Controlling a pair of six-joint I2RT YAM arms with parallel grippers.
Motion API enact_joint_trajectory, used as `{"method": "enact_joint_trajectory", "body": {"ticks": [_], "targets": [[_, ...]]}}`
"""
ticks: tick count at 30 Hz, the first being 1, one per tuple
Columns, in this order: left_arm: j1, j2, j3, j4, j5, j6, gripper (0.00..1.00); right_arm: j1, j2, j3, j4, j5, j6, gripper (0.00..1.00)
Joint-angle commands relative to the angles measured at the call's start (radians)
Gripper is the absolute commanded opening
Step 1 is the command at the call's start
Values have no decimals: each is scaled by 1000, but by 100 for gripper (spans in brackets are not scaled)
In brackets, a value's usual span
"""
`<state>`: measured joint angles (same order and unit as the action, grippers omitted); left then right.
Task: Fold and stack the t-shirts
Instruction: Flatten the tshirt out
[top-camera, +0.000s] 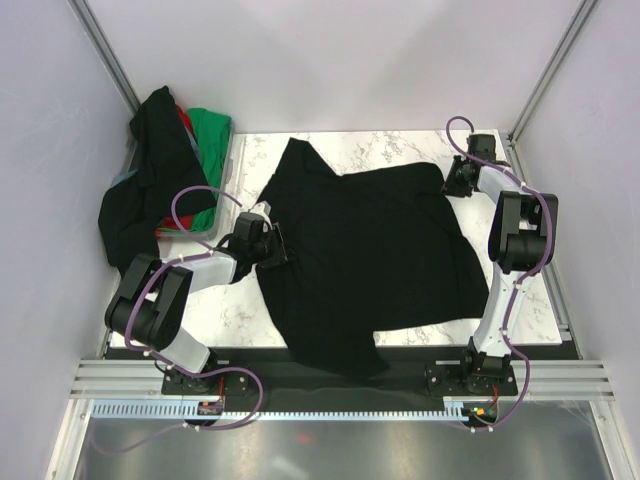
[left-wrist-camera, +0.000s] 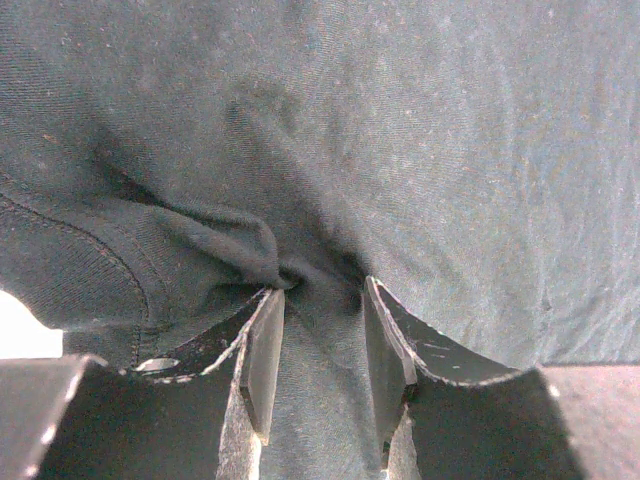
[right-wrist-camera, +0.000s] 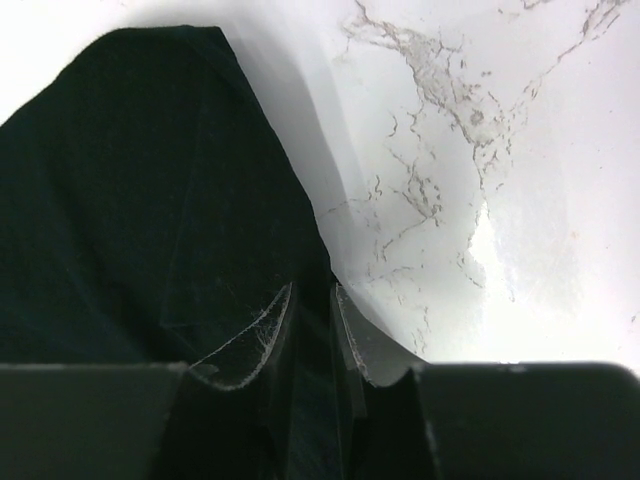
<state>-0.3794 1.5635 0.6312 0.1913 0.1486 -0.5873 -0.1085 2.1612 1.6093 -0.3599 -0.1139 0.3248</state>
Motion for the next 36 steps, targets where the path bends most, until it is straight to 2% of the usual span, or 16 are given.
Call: {"method": "enact_joint_trajectory", "body": {"ticks": [1, 13, 17, 23, 28, 32, 34, 35, 36], "targets": [[-3, 18, -24, -61, -21, -14, 45, 3, -35, 47, 6, 11, -12, 26], [-1, 23, -21, -59, -18, -13, 45, 6, -49, 47, -1, 20, -13, 14], [-1, 23, -21, -62, -20, -13, 45, 6, -46, 52, -5, 19, -15, 2], [-3, 24, -21, -61, -20, -13, 45, 3, -46, 78, -14, 55, 5, 0], [-3, 27, -16, -64, -14, -9, 45, -57, -23, 211, -19, 108, 111, 0], [-1, 29, -13, -66, -9, -5, 45, -82, 110, 472, -37, 161, 126, 0], [-1, 29, -13, -67, -9, -6, 45, -91, 218, 648, -85, 155, 131, 9], [0, 26, -13, -67, -9, -6, 45, -91, 250, 737, -103, 160, 140, 34], [0, 23, -16, -66, -11, -8, 45, -94, 288, 759, -126, 175, 149, 54]]}}
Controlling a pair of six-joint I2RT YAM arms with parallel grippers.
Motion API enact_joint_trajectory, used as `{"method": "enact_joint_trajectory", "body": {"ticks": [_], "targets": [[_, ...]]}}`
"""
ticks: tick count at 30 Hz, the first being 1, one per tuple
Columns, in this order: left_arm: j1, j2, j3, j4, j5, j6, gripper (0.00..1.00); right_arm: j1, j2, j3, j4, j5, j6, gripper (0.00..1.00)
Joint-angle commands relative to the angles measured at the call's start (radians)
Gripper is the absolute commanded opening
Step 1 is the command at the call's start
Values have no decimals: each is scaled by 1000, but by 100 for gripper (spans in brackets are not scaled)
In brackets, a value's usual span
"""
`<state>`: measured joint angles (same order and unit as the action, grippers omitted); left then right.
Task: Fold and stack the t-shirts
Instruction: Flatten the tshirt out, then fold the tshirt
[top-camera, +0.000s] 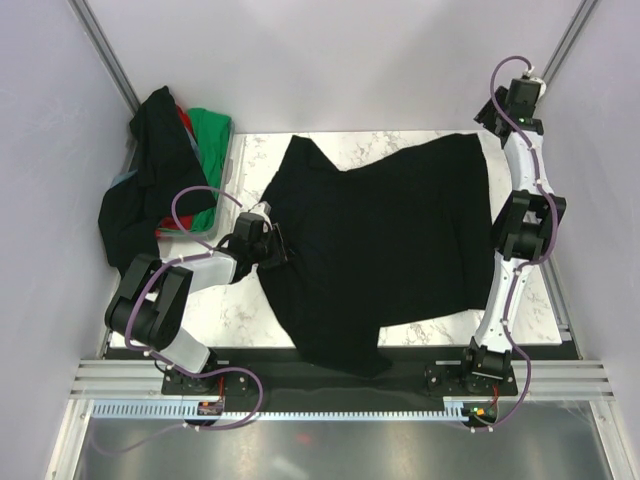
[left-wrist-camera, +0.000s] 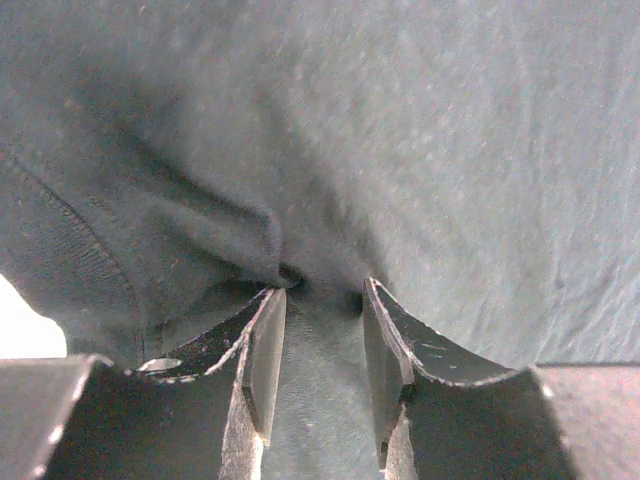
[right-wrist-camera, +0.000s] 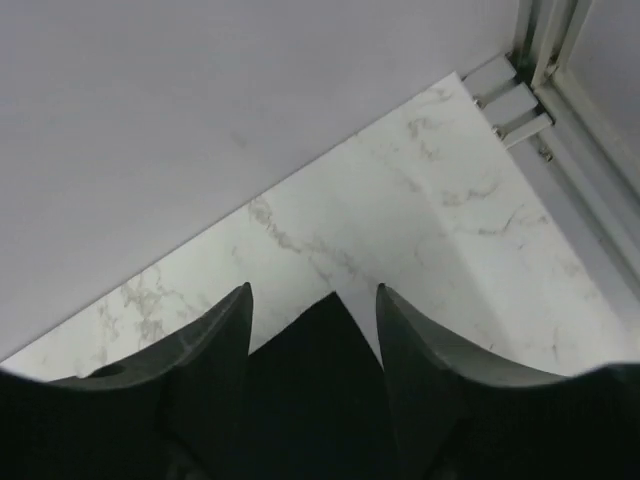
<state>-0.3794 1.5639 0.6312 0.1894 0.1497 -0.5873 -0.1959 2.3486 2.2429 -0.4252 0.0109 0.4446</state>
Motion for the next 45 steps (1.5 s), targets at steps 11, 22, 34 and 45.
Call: {"method": "enact_joint_trajectory", "body": {"ticks": [11, 22, 34, 45], "targets": [[2, 18, 2, -94, -24, -5, 53, 24, -262, -319, 15, 23, 49, 86], [-240, -235, 91, -472, -268, -129, 62, 269, -847, -1149, 72, -38, 123, 94], [-262, -81, 51, -452, -305, -207, 60, 283, -856, -1367, 91, -49, 125, 98], [68, 195, 369, -533, -234, -66, 59, 263, -393, -976, 40, -9, 83, 98]]}}
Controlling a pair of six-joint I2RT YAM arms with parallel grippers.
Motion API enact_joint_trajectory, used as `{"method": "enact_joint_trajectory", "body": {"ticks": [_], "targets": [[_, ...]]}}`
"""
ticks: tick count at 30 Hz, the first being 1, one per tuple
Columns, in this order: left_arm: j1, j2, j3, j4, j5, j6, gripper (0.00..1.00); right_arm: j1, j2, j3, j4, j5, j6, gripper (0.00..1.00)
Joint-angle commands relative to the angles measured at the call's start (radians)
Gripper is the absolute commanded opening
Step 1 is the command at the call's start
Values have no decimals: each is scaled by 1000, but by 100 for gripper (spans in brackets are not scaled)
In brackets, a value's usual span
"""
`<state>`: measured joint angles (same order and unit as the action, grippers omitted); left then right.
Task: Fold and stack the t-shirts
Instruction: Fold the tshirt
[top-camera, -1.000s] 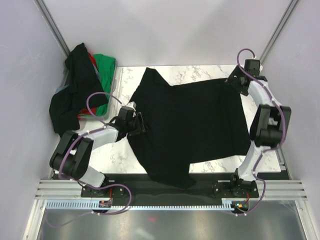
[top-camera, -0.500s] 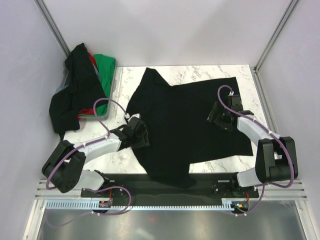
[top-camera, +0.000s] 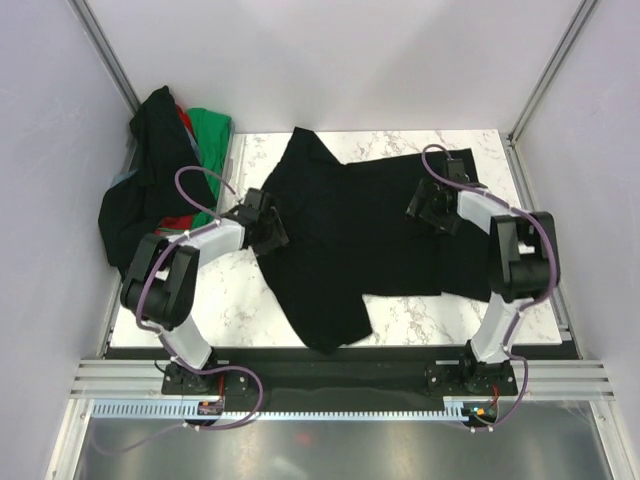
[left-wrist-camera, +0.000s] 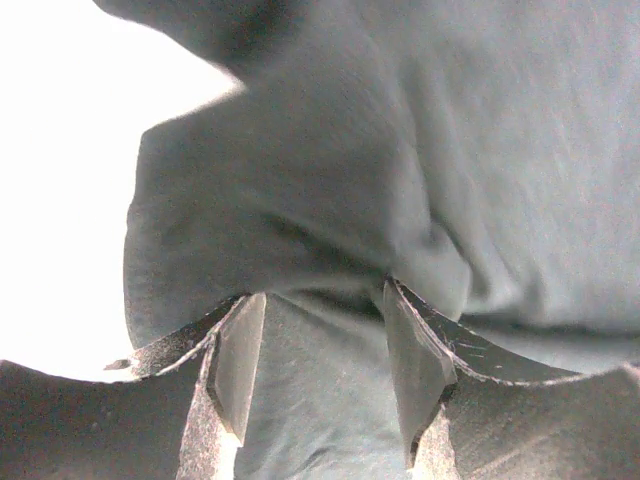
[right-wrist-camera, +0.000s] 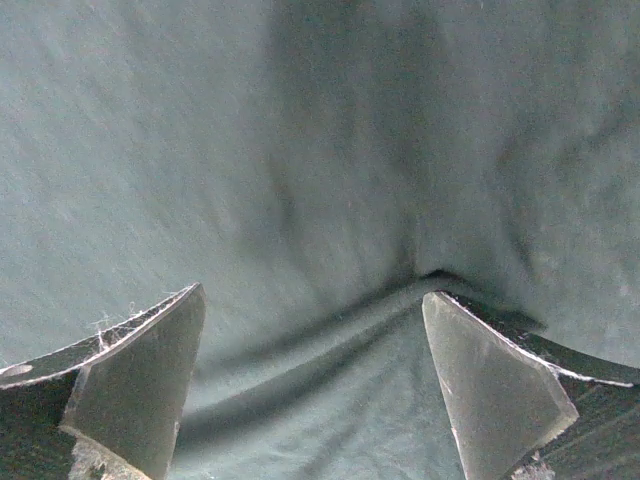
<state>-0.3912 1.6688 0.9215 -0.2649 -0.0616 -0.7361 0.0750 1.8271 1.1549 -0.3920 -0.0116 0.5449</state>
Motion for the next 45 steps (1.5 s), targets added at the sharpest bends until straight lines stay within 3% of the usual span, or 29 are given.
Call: {"method": "enact_joint_trajectory", "body": {"ticks": [1, 5, 8, 13, 16, 19, 21, 25, 26, 29, 35, 45], "targets": [[101, 113, 155, -100, -15, 93, 59, -7, 196, 214, -8, 13, -19, 98], [216, 239, 330, -148, 52, 101, 59, -7, 319, 466, -108, -22, -19, 98], [233, 261, 454, -206, 121, 105, 59, -4, 348, 610, -194, -63, -31, 98], [186, 67, 528, -313, 22, 158, 62, 3, 201, 591, -219, -100, -82, 98], [132, -106, 447, -364, -29, 165, 64, 3, 33, 490, -216, -82, -89, 98], [65, -283, 288, -390, -35, 130, 64, -1, -212, 256, -208, 5, -80, 98], [-13, -368, 193, -389, -38, 80, 64, -33, -314, 145, -206, 82, -62, 98], [-202, -503, -16, -384, -63, -54, 67, -138, -532, -114, -196, 70, -11, 98], [-284, -515, -70, -382, -75, -103, 67, -153, -605, -189, -196, 71, -7, 98], [-385, -509, -162, -364, -101, -199, 67, -196, -728, -285, -224, 68, -5, 98], [-402, -518, -345, -191, 15, -275, 67, -227, -870, -383, -269, 84, -11, 98], [-406, -348, -348, -34, 57, -272, 66, -227, -851, -442, -228, 15, 32, 98]]}}
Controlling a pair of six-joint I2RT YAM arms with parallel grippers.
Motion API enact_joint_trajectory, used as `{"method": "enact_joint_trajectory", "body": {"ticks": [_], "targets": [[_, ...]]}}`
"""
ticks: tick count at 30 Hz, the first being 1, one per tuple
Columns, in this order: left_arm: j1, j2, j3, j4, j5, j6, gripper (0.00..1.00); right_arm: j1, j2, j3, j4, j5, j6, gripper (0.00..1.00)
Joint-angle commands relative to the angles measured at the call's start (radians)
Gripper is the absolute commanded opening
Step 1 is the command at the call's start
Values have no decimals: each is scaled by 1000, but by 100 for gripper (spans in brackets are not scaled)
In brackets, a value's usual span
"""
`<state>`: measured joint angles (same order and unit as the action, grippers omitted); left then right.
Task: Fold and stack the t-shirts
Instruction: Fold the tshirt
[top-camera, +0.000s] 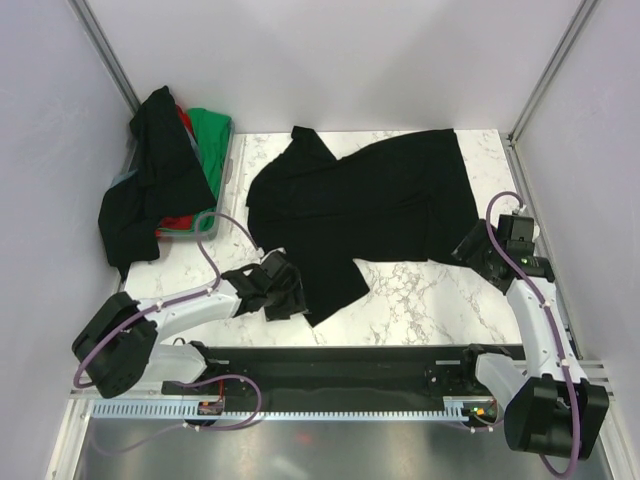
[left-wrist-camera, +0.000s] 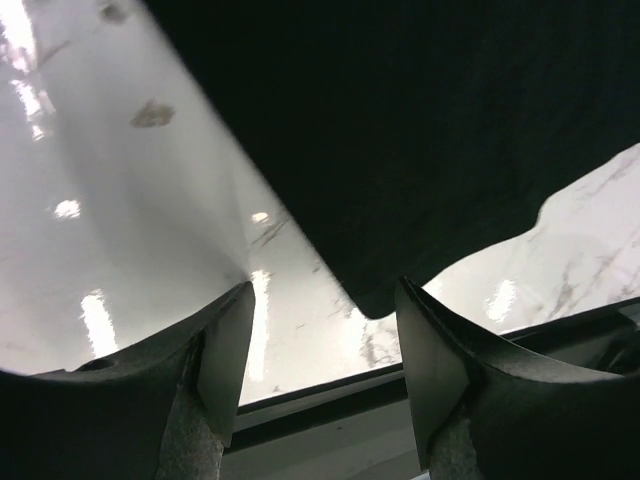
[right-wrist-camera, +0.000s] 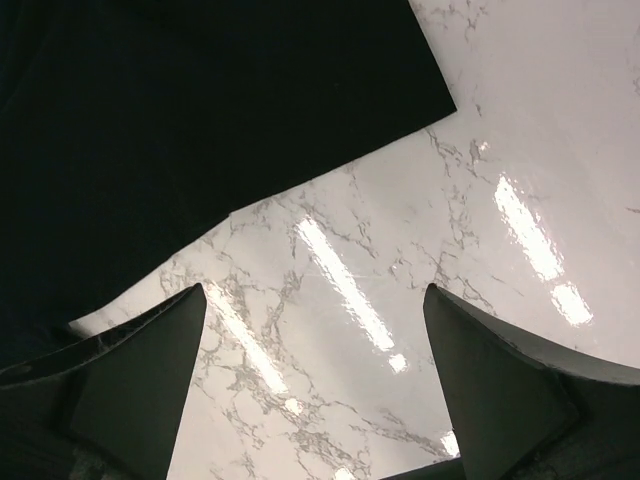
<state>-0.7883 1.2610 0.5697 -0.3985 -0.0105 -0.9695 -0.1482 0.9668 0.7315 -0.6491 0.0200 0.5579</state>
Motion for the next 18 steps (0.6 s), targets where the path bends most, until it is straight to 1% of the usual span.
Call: {"method": "enact_joint_trajectory", "body": {"ticks": [1, 2, 6, 8, 9, 10, 11, 12, 13, 14, 16, 17, 18], "targets": [[-11, 78, 9, 111, 6, -37, 66, -4, 16, -26, 34, -15, 14, 98], [-12, 109, 10, 122, 29, -35, 66, -4, 19, -29, 39, -11, 11, 98], [-14, 185, 6, 176, 46, -35, 64, -4, 33, -38, 54, 17, 7, 98], [-14, 231, 2, 208, 61, -34, 55, -4, 42, -44, 68, 27, 17, 98], [-14, 244, 4, 217, 66, -31, 49, -4, 46, -47, 77, 34, 22, 98], [-14, 256, 9, 224, 66, -22, 27, -4, 58, -56, 95, 35, 25, 98], [-14, 264, 16, 225, 63, -15, 19, -4, 67, -63, 106, 34, 27, 98], [-14, 277, 30, 225, 64, 3, 9, -4, 93, -67, 115, 35, 27, 98], [-11, 279, 41, 221, 61, 14, 4, -4, 107, -69, 127, 49, 27, 98], [-8, 278, 53, 184, 40, 23, 2, -5, 122, -69, 137, 54, 24, 98], [7, 261, 100, 138, -17, 60, 2, -14, 165, -72, 169, 66, 25, 98], [18, 250, 116, 91, -34, 72, 2, -33, 179, -72, 184, 61, 25, 98], [33, 235, 139, 76, -45, 98, 2, -42, 215, -67, 196, 55, 27, 98]]}}
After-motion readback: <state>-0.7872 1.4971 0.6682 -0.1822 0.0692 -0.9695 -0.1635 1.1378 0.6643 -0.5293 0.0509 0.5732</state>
